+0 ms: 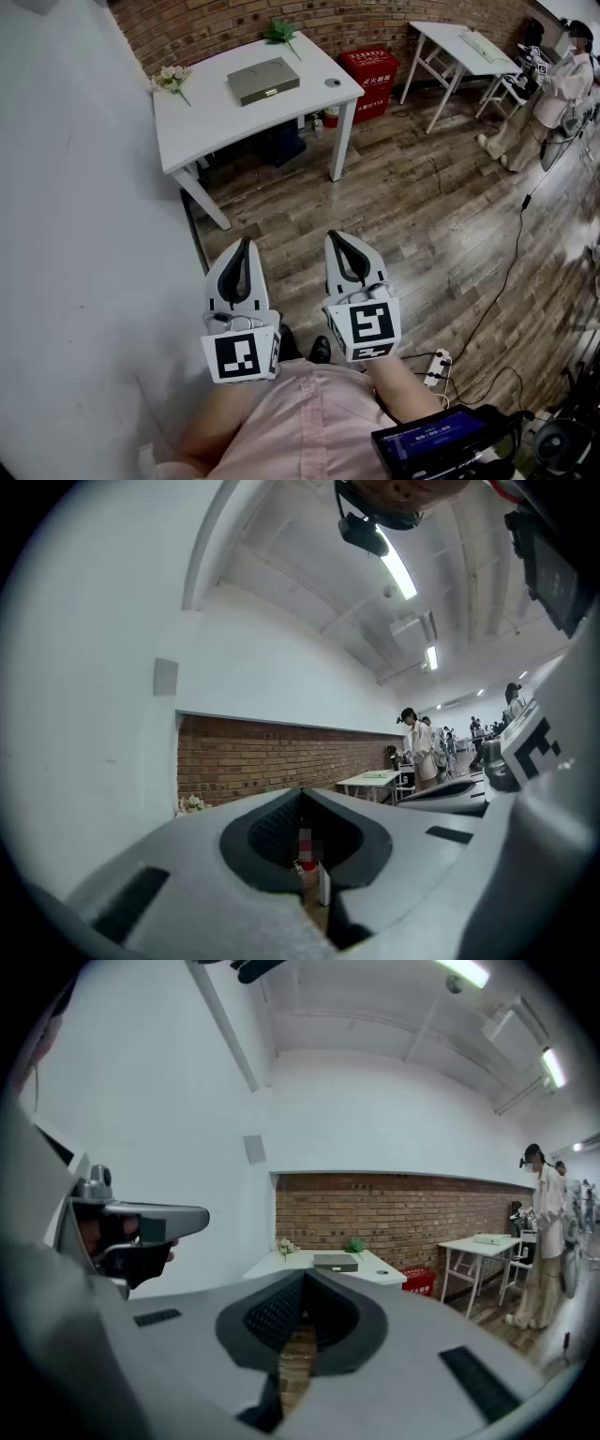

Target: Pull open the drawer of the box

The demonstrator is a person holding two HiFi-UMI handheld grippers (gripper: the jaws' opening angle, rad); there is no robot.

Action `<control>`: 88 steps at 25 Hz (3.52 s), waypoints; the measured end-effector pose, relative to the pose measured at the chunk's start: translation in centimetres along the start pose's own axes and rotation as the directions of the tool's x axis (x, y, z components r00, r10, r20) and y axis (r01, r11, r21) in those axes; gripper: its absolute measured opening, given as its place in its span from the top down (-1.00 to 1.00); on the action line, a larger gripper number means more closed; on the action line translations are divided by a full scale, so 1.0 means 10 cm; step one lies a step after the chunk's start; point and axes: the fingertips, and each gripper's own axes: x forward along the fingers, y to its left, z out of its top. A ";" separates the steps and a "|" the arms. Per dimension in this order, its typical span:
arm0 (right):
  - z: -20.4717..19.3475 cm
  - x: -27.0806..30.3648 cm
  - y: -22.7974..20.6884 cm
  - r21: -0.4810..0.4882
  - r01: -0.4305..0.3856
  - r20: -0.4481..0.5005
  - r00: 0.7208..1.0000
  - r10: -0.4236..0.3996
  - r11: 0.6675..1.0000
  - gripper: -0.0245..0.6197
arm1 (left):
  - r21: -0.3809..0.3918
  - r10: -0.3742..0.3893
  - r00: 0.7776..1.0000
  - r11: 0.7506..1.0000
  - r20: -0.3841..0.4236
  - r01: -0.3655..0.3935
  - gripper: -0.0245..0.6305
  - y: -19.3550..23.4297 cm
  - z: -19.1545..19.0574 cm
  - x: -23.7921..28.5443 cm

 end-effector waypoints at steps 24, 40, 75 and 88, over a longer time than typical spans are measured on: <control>-0.22 1.07 -0.37 0.038 0.007 -0.032 0.999 -0.006 0.999 0.42 | -0.022 0.037 0.999 0.999 -0.010 -0.037 0.48 0.49 -0.40 0.92; 0.00 2.83 -0.58 0.029 0.037 -0.056 0.998 -0.035 0.999 0.50 | -0.038 -0.023 1.000 0.999 0.004 0.023 0.51 1.40 -0.54 2.51; -0.20 4.48 -1.74 0.110 -0.009 -0.103 0.995 0.020 0.994 0.60 | -0.037 -0.031 0.994 0.999 -0.108 0.028 0.63 1.36 -1.17 4.49; -0.19 5.27 -2.08 0.154 -0.179 -0.112 0.974 0.197 0.972 0.63 | -0.007 0.088 0.984 0.996 -0.157 -0.090 0.66 1.37 -1.22 5.19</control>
